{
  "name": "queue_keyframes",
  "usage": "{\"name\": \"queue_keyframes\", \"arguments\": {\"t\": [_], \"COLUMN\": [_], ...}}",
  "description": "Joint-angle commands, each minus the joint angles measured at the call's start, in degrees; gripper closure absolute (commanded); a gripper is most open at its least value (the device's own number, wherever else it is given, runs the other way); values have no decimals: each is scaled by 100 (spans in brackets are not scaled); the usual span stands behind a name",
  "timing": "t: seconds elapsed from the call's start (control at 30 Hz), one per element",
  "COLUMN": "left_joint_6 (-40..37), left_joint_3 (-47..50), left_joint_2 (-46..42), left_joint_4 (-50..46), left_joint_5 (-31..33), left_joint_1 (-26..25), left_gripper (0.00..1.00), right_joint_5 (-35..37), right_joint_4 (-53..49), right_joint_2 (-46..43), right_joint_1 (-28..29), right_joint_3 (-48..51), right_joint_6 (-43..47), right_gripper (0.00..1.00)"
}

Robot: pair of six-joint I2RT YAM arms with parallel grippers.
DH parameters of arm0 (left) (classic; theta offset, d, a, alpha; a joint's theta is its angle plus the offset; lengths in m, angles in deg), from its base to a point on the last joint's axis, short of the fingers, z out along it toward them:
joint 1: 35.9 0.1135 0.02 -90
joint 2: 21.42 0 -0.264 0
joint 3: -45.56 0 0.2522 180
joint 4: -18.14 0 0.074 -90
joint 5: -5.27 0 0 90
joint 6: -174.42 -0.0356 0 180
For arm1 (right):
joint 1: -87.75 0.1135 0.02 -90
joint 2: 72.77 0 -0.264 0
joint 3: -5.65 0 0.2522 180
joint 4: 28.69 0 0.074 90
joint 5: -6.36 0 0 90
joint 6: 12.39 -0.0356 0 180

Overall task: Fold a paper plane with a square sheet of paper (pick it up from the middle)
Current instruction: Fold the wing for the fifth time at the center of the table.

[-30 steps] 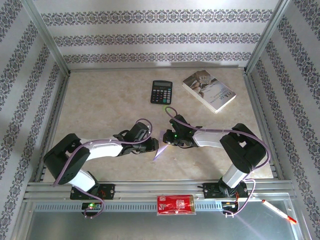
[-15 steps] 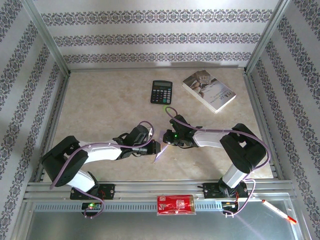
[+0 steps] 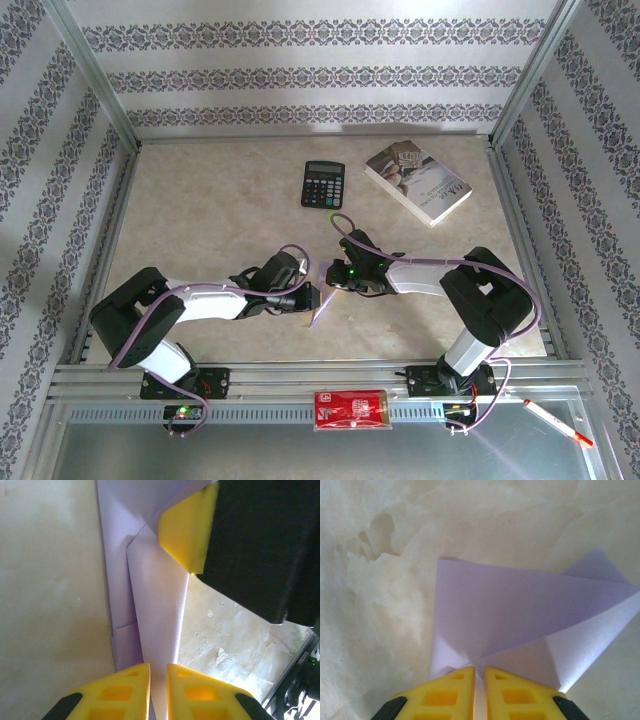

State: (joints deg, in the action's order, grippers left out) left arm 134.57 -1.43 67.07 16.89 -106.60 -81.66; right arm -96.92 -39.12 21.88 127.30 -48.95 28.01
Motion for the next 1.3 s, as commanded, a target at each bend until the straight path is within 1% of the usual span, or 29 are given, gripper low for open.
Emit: {"name": "queue_keyframes", "arguments": {"t": [0.0, 0.1, 0.23, 0.53, 0.7, 0.87, 1.0, 1.1, 1.27], "left_joint_6": [82, 91, 74, 285, 514, 654, 687, 770, 976], "left_joint_3": [-78, -41, -19, -158, -134, -12, 183, 415, 693], "left_joint_2": [-8, -158, -323, 168, 370, 459, 428, 372, 345], "left_joint_4": [165, 99, 37, 371, 779, 1077, 1349, 1728, 2335], "left_joint_5": [20, 112, 149, -281, -460, -520, -537, -555, -617], "left_joint_1": [-56, -17, 66, 159, 229, 286, 359, 399, 392], "left_gripper": [83, 77, 73, 73, 80, 89, 97, 100, 100], "right_joint_5": [150, 160, 159, 154, 141, 142, 91, 15, -111], "right_joint_4": [-87, -87, -82, -78, -82, -111, -5, 134, 229], "right_joint_2": [-36, -35, -8, -3, -29, -127, -449, -829, -1158], "right_joint_1": [55, 56, 53, 54, 53, 40, -47, -154, -334], "right_joint_3": [50, 67, 67, 72, 76, 85, 161, 287, 352], "right_joint_6": [-27, -25, -15, -18, -16, -6, 155, 376, 832], "right_gripper": [86, 86, 86, 86, 86, 85, 80, 76, 70]}}
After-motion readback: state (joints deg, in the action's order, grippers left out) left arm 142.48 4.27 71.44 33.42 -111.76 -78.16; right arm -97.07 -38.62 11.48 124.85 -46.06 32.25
